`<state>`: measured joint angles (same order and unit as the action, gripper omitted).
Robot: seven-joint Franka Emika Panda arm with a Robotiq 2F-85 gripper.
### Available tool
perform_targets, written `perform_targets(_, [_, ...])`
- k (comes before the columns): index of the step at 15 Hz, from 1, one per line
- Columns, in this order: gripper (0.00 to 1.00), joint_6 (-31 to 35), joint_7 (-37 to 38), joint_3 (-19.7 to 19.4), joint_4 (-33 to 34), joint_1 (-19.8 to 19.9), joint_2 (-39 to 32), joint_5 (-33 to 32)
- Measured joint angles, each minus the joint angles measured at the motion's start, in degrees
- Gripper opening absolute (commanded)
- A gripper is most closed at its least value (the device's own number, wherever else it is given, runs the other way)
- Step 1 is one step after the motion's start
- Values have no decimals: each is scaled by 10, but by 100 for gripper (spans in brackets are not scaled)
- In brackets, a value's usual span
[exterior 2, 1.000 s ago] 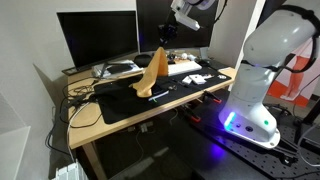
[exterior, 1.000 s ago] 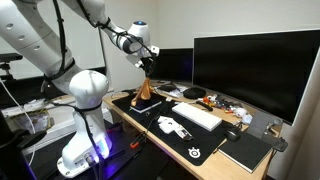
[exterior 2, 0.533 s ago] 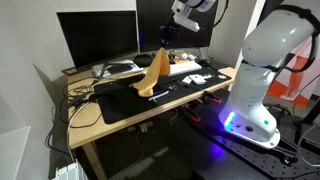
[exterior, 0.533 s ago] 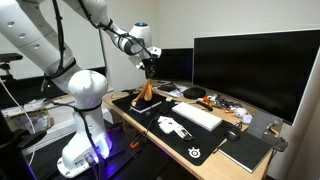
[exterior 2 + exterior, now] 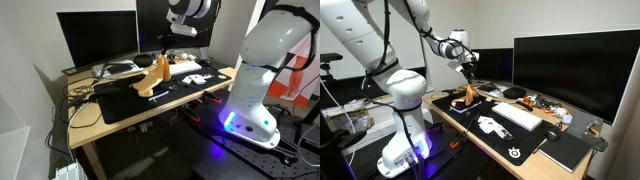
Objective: Pick up the orange cloth and place it on top of the black book
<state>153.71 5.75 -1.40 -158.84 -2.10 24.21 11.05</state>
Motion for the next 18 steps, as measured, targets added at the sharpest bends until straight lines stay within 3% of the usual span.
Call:
perform_targets(3, [0,0,38,34,0,41,-19,-76])
perform_targets(7, [0,0,64,52,0,75,-40,-141])
perform_targets(8, [23,0,71,54,0,79,-47,-153])
perform_targets(11, [40,0,82,58,0,82,-66,-175])
perform_targets(18, [93,0,81,60,5,70,-73,-173])
